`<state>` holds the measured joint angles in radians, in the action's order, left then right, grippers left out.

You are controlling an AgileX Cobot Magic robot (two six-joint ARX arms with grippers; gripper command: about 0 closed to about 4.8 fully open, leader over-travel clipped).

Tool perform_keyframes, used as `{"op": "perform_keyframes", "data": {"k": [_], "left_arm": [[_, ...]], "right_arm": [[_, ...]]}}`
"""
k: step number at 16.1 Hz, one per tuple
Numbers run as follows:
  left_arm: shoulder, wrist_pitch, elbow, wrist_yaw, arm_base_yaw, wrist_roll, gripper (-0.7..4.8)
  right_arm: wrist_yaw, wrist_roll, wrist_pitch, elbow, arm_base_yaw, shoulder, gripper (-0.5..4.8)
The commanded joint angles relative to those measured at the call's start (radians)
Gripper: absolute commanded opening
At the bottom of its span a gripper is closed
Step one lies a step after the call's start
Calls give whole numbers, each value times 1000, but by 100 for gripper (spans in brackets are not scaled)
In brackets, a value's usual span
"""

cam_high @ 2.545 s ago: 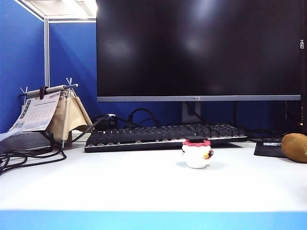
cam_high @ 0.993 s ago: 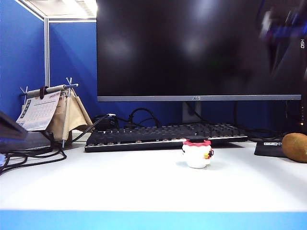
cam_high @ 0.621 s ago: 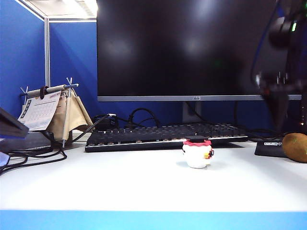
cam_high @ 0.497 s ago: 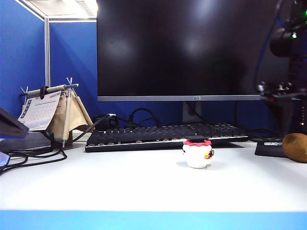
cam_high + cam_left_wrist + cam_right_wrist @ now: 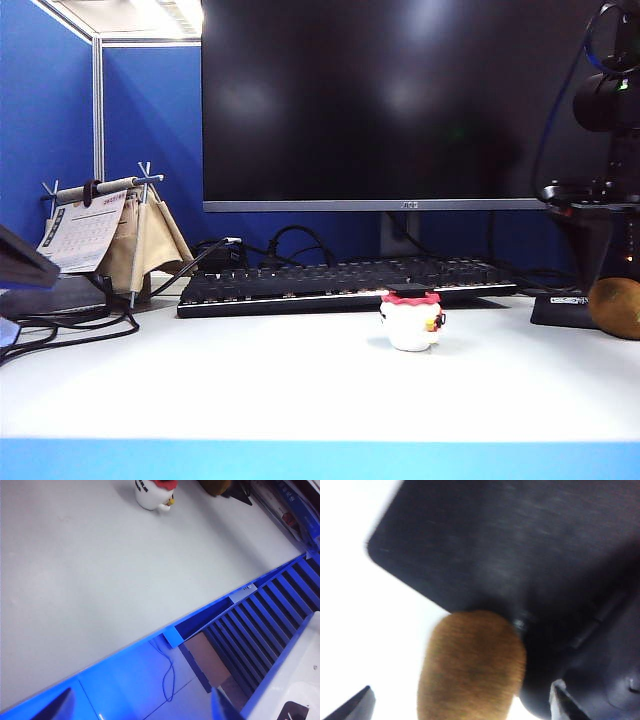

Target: Place the kiwi on top of the doll with a flat head.

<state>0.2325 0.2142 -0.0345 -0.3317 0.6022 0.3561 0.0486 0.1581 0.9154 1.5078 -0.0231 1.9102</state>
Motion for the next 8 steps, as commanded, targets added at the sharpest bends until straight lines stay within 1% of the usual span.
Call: {"op": "perform_keyframes", "data": {"k": [1,5,6,8], "left_arm": [[2,19,-2,-13,0,-1,355],[2,19,-2,-13,0,3,355],[2,19,-2,-13,0,17,355],[2,20,-2,-14,0,22,355]], "right_arm": [[23,-6,-10,-8,2,-1,479],[21,-6,-11,-10,2,69,479],[21,-6,-16,-10,0,82,479],[19,-6,-48,-10,0,97,479]]}}
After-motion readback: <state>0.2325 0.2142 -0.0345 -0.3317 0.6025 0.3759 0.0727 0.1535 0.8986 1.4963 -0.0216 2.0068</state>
